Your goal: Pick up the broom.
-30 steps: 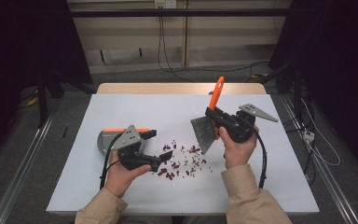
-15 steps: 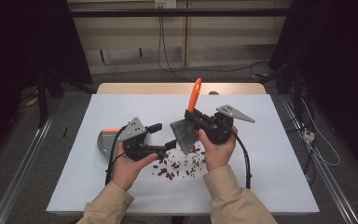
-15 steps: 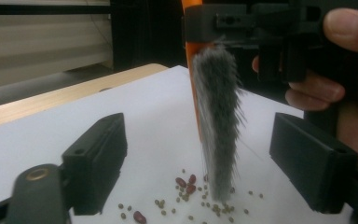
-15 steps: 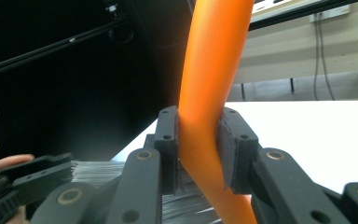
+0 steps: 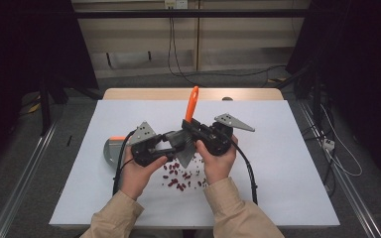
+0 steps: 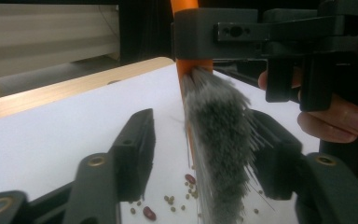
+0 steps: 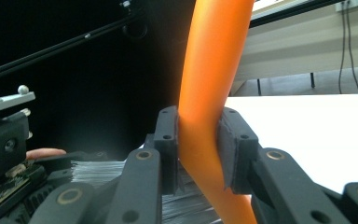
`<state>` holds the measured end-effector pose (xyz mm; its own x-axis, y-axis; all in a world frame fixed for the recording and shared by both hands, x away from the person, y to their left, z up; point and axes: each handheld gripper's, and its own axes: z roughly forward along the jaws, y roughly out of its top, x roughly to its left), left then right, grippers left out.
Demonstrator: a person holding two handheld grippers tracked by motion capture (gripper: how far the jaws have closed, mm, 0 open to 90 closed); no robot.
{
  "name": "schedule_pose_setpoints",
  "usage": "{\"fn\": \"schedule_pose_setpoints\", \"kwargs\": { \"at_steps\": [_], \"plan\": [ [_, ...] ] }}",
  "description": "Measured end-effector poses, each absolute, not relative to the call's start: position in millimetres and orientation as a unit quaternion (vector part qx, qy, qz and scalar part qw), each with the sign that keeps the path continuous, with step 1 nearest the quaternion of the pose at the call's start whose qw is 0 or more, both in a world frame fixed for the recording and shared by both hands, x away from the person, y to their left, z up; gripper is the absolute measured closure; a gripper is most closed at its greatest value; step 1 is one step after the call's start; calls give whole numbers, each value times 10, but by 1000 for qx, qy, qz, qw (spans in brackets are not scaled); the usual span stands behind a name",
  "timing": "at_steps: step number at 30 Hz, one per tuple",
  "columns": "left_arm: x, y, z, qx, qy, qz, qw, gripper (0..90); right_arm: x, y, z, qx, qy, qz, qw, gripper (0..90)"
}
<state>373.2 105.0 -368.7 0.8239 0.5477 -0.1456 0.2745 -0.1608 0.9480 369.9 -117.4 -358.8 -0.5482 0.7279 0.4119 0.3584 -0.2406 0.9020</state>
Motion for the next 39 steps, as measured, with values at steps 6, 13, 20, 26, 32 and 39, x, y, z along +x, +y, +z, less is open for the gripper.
{"fn": "schedule_pose_setpoints", "kwargs": {
  "at_steps": [6, 13, 20, 26, 32, 39],
  "plan": [
    [3749, 1078, -3688, 749, 271, 108, 595, 636, 3704, -1155, -3600, 452, 599, 645, 142, 714],
    [3757, 1082, -3686, 748, 266, 101, 599, 780, 3707, -1143, -3611, 454, 599, 644, 143, 713],
    [3764, 1096, -3687, 750, 261, 102, 599, 833, 3712, -1150, -3617, 450, 601, 646, 138, 711],
    [3764, 1113, -3681, 749, 265, 99, 600, 844, 3727, -1192, -3617, 441, 609, 647, 126, 702],
    [3769, 1121, -3682, 749, 266, 94, 600, 848, 3733, -1227, -3616, 431, 620, 644, 121, 690],
    [3781, 1143, -3689, 750, 268, 90, 598, 851, 3745, -1279, -3606, 418, 618, 654, 126, 458]
  ]
}}
